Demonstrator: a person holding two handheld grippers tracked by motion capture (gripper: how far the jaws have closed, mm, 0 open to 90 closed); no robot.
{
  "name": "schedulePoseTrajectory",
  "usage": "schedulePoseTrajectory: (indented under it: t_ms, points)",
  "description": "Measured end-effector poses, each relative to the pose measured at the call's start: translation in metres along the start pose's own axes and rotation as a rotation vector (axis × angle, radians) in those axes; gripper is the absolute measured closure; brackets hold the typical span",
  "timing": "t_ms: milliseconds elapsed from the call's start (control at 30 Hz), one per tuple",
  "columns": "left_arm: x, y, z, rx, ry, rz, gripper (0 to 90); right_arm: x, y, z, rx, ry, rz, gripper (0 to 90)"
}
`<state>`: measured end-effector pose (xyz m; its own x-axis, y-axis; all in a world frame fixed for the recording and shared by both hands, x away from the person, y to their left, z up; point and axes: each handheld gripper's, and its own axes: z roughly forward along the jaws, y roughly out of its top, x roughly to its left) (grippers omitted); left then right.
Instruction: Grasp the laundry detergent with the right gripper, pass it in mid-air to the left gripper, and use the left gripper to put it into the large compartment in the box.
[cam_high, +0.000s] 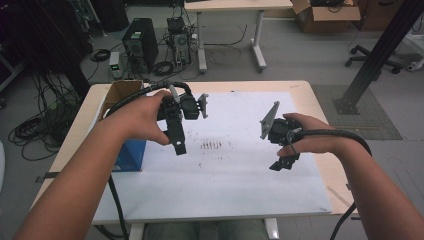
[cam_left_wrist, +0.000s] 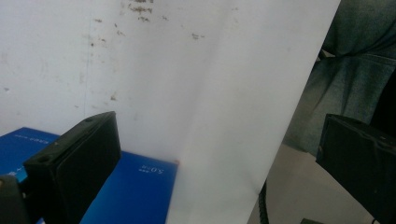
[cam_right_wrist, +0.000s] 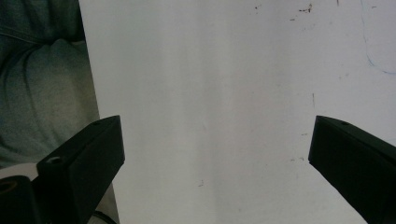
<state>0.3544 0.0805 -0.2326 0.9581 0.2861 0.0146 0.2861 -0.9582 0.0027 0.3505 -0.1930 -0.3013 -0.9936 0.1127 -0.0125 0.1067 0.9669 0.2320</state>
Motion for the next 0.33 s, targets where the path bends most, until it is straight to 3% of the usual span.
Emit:
schedulePoseTrajectory:
  t_ms: [333]
  points:
    - [-0.0002,0.0001,0.0011,0.004,-0.001,0.006,0.2,-0.0005,0.0012,0.0008,0.002,-0.002,-0.003,3.6]
